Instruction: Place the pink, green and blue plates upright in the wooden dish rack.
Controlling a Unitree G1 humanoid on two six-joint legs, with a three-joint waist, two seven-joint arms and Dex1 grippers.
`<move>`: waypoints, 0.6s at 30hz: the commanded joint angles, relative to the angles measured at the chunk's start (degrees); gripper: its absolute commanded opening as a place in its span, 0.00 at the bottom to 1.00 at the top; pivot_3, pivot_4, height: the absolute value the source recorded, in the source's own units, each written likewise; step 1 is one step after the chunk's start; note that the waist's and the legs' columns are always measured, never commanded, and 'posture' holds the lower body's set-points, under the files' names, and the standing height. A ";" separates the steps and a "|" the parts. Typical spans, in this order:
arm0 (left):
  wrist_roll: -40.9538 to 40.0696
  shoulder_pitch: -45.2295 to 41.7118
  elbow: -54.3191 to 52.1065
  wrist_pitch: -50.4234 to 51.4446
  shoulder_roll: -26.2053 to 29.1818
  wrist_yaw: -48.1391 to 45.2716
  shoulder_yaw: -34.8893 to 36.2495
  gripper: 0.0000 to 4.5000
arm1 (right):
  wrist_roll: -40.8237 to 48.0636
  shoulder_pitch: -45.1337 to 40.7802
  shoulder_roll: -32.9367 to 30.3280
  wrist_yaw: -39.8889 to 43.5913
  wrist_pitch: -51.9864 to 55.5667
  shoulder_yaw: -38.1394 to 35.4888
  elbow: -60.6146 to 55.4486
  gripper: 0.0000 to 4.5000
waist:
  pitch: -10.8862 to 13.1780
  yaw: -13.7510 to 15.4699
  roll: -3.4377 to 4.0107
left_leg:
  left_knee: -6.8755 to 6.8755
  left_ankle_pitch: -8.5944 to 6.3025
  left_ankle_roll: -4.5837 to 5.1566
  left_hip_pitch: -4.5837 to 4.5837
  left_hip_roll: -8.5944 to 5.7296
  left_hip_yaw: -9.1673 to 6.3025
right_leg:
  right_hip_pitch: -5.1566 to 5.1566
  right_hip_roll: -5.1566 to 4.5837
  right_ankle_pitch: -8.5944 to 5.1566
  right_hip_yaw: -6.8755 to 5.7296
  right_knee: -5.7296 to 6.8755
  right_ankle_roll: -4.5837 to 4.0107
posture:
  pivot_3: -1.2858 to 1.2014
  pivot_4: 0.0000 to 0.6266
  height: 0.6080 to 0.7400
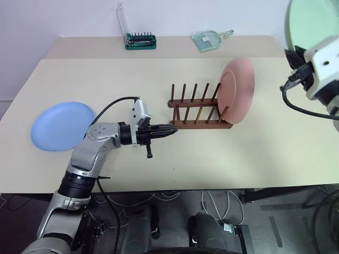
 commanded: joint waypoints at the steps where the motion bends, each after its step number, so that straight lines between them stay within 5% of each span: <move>1: -0.07 0.20 -1.19 -0.96 -0.01 1.03 1.10 0.00 | 13.93 -7.36 6.30 3.41 3.38 0.46 -8.96 0.01 | 0.00 -0.42 0.02 | -0.03 0.02 -0.03 0.01 0.03 0.00 | -0.03 0.04 0.01 0.02 0.03 -0.01 | 0.52 0.24 0.94; 12: -0.64 1.19 -2.31 -0.50 0.94 2.33 2.09 0.00 | 43.76 -9.47 24.02 -0.50 14.78 1.59 -12.17 0.01 | -0.04 0.12 -0.10 | -0.01 -0.03 0.06 -0.06 0.00 -0.03 | -0.01 -0.04 0.01 -0.03 0.01 -0.03 | 0.52 0.24 0.94; 18: -0.69 1.43 -3.05 -0.13 1.61 2.63 2.63 0.00 | 48.36 -6.03 28.79 -6.82 14.72 -1.85 -6.25 0.01 | -0.04 0.03 -0.10 | -0.02 -0.03 0.06 -0.05 0.00 -0.01 | -0.02 -0.02 0.01 -0.03 0.04 -0.02 | 0.52 0.24 0.94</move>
